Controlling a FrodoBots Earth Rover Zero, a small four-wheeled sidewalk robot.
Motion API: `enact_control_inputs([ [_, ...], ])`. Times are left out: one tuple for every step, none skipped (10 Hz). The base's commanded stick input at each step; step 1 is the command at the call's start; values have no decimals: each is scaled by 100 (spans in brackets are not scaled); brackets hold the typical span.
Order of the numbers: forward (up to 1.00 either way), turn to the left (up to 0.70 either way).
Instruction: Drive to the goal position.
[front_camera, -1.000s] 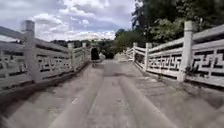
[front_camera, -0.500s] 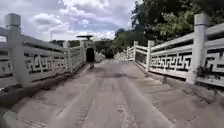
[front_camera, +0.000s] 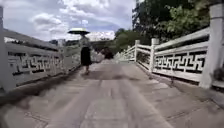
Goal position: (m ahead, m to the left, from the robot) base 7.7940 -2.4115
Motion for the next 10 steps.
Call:
enact_control_inputs([
  [70,0],
  [70,0],
  [70,0],
  [70,0],
  [70,0],
  [70,0],
  [70,0],
  [70,0],
  [70,0],
  [70,0],
])
